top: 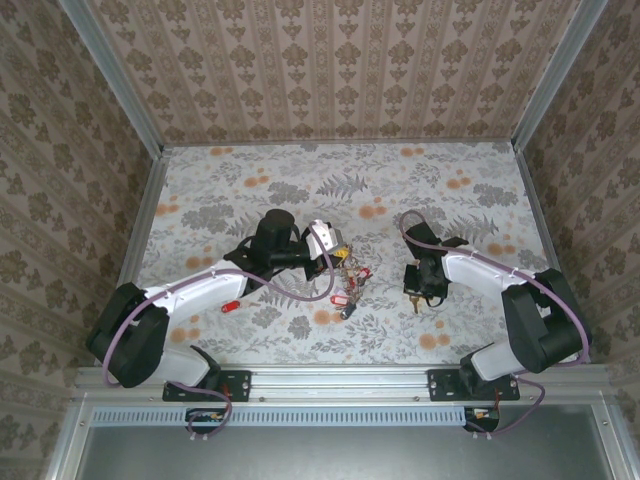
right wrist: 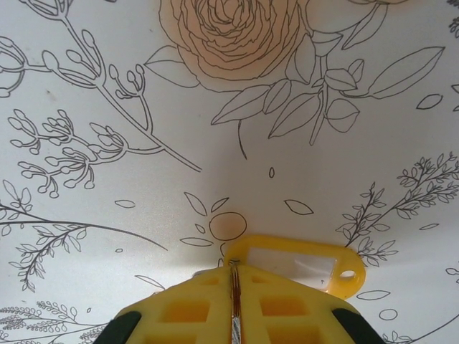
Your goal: Put the keys on the keyring
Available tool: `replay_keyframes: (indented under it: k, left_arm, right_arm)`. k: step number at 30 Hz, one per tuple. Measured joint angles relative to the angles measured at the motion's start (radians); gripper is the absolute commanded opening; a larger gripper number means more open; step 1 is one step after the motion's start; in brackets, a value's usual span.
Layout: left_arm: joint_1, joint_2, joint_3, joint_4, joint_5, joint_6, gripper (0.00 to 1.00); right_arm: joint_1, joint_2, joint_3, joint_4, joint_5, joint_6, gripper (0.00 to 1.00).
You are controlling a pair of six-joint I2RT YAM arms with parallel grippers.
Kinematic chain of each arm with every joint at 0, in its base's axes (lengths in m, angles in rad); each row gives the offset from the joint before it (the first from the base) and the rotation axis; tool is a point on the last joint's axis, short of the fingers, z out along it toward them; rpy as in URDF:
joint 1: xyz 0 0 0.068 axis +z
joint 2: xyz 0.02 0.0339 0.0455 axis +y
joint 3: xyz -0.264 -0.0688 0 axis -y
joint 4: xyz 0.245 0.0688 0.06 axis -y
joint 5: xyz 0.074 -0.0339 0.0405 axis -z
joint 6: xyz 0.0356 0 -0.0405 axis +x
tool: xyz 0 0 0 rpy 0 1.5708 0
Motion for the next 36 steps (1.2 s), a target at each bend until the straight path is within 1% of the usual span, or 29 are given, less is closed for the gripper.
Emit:
replay_keyframes:
  k: [12,17,23,25,28,30,33,36]
  left_arm:
    - [0.000,0.000,0.000,0.000,0.000,0.000,0.00]
    - [0.000,0.000,0.000,0.000,0.000,0.000,0.00]
    - [0.000,0.000,0.000,0.000,0.000,0.000,0.00]
    - [0.000,0.000,0.000,0.000,0.000,0.000,0.00]
    - [0.000,0.000,0.000,0.000,0.000,0.000,0.00]
    - [0.000,0.000,0.000,0.000,0.000,0.000,0.00]
    - [0.000,0.000,0.000,0.000,-0.001,0.000,0.00]
    - [0.000,0.000,0.000,0.000,0.000,0.000,0.00]
  right_arm:
    - [0.000,0.007,0.000,0.000,0.000,0.000,0.13]
    - [0.000,0.007,0.000,0.000,0.000,-0.001,0.08]
    - [0.000,-0.017,0.001,0.002,0.000,-0.019,0.07]
    - [0.000,-0.078,-0.010,0.017,-0.004,-0.038,0.07]
    - [0.000,-0.235,-0.045,0.088,-0.026,-0.088,0.05]
    - [0.000,-0.353,-0.089,0.167,-0.062,-0.137,0.01]
    - [0.000,-0.519,-0.172,0.298,-0.133,-0.239,0.00]
    - [0.000,-0.623,-0.240,0.407,-0.209,-0.350,0.00]
